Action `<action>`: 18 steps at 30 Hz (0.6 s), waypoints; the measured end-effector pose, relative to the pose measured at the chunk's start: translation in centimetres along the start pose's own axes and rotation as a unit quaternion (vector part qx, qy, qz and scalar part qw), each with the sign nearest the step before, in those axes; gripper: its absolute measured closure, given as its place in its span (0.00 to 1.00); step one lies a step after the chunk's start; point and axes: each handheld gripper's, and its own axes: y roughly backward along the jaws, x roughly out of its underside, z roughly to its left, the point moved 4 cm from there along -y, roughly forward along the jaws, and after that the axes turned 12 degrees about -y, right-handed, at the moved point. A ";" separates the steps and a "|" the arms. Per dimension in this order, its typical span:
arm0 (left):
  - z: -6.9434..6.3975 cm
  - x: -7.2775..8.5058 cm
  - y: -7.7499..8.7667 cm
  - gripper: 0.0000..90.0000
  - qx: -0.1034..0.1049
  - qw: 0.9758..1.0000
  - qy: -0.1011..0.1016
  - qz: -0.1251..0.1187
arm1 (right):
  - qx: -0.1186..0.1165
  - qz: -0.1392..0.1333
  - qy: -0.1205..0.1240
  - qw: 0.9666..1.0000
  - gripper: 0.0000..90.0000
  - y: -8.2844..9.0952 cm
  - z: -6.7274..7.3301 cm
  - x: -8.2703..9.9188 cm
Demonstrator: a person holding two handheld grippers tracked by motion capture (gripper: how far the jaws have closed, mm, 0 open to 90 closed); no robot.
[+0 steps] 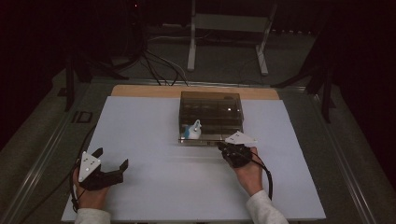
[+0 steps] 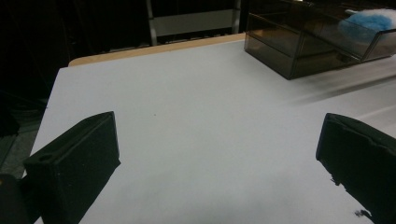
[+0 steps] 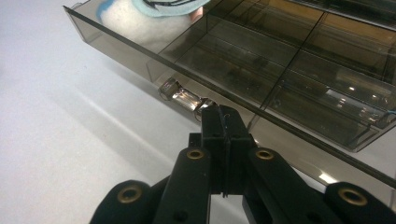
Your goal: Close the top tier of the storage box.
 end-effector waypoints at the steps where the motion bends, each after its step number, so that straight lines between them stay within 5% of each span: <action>1: 0.0 0.0 0.0 0.01 0.000 1.000 0.000 0.000 | 0.000 0.000 0.000 1.000 1.00 0.0 0.0 0.0; 18: 0.0 0.0 0.0 0.01 0.000 1.000 -0.001 0.001 | 0.006 -0.005 -0.010 1.000 1.00 -0.3 -0.2 -0.3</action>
